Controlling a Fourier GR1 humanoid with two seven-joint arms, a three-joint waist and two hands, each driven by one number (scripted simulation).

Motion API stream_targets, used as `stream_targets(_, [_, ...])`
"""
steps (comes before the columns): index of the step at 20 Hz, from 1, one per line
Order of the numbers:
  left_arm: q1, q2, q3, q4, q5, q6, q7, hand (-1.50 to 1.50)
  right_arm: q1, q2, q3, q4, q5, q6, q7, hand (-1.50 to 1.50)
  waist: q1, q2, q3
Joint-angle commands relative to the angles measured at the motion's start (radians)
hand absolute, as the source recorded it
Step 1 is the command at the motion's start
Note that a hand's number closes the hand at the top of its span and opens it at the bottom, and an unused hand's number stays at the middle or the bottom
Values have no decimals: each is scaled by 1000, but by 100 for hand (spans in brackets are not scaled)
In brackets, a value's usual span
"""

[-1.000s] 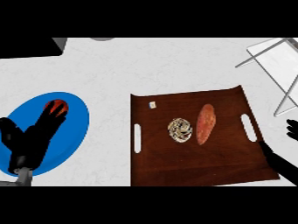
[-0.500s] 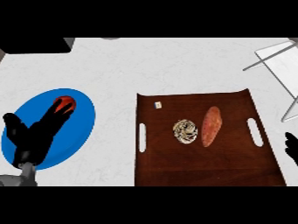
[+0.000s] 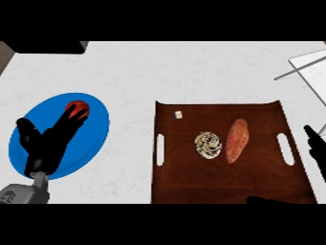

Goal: Pick the cupcake from the tray and place it in the tiered shelf

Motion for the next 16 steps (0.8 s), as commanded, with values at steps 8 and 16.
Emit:
stream_targets(8, [5,-1,11,83,-10,-11,35,0,-362,202,106,286,238,124,363,-150,5,9,-7])
stream_targets(16, [10,-1,16,56,-15,-10,58,0,-425,326,134,448,309,208,408,-150,-8,3,-5])
